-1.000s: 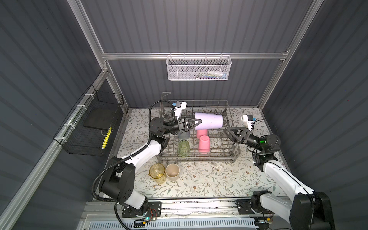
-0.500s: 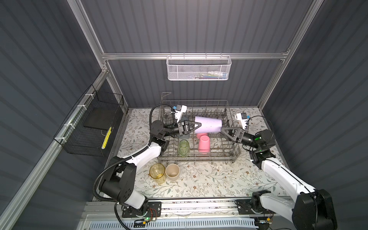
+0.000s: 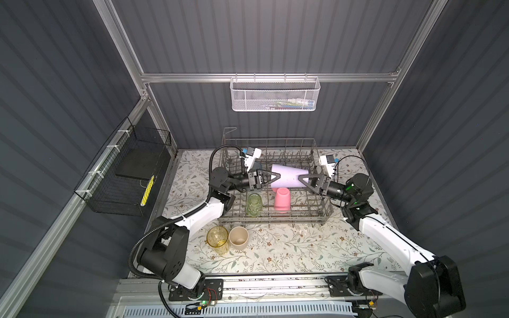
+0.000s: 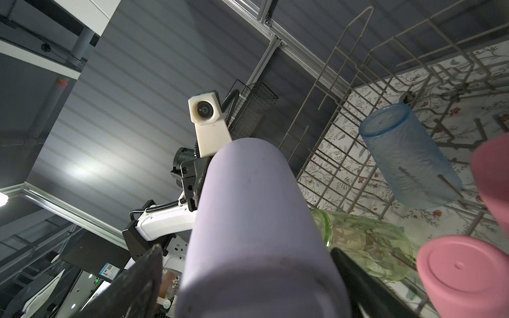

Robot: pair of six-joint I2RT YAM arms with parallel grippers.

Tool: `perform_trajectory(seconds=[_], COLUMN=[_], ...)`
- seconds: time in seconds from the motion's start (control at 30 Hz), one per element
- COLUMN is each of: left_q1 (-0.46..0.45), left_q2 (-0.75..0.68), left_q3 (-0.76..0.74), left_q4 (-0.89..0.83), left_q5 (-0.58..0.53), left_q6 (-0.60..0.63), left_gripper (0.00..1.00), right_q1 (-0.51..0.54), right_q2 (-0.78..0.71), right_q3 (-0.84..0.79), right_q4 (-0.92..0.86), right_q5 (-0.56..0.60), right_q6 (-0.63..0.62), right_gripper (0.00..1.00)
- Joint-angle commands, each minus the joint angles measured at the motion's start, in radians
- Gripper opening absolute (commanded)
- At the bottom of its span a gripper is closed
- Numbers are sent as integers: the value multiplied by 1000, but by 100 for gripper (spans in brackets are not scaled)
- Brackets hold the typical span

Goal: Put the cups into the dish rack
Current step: 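Close the right gripper around the purple cup's closed end beside the left gripper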

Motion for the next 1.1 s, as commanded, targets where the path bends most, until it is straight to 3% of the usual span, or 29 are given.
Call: perform_trajectory(seconds=[0.0, 0.33, 0.7, 1.07], left_q1=[-8, -14, -13, -13], left_q2=[-40, -55, -80, -152], left_q3=[-9, -4, -24, -38], left_q4=[-31, -88, -121, -203], left_q5=[23, 28, 28, 5], left_q6=[58, 100, 130, 205], left_gripper=[10, 10, 13, 41], right_q1=[9, 43, 46, 37], right_q2=[5, 36, 31, -22], right_q3=[39, 57, 55, 42], right_q4=[-3, -16, -15, -94], right_q5=[11, 13, 23, 49], right_q6=[-19, -28, -28, -80], right_gripper=[91, 82, 55, 45])
